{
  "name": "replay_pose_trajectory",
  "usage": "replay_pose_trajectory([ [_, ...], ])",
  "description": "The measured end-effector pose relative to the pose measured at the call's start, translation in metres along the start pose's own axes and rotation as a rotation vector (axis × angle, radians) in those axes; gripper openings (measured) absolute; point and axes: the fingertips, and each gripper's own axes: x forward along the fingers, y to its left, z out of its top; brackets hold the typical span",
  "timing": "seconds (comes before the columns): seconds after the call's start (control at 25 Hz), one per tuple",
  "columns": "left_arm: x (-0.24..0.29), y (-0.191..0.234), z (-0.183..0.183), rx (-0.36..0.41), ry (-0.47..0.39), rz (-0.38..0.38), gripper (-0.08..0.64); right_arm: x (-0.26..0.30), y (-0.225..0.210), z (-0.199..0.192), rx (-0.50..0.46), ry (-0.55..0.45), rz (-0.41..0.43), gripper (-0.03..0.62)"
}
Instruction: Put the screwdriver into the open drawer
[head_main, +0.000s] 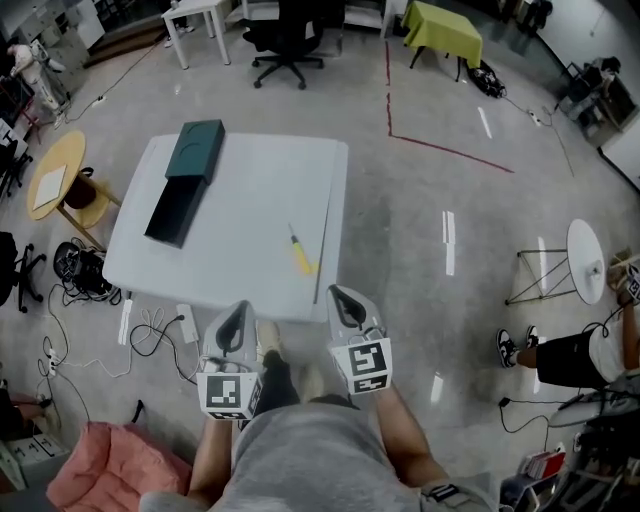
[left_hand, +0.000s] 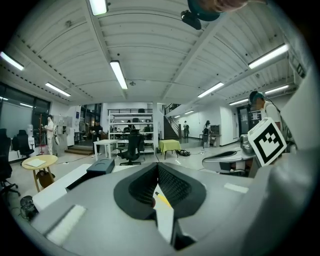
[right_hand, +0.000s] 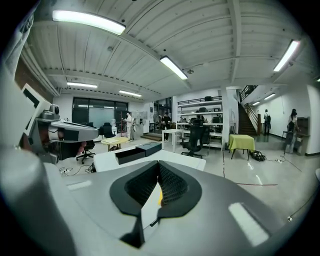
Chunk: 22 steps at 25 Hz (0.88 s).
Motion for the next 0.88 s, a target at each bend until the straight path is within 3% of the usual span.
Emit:
replay_pose_trajectory([
  [0.44,0.069,0.070,-0.039,-0.054,0.102,-0.035,0.011,0.101,0.000,-0.022,0.024,0.150,-0.006,0.003],
  [0.88,0.130,0.101,-0.090,-0.086,0.223,-0.117,0.012,0.171,-0.015,-0.076,0.056,0.331,-0.031,0.003],
])
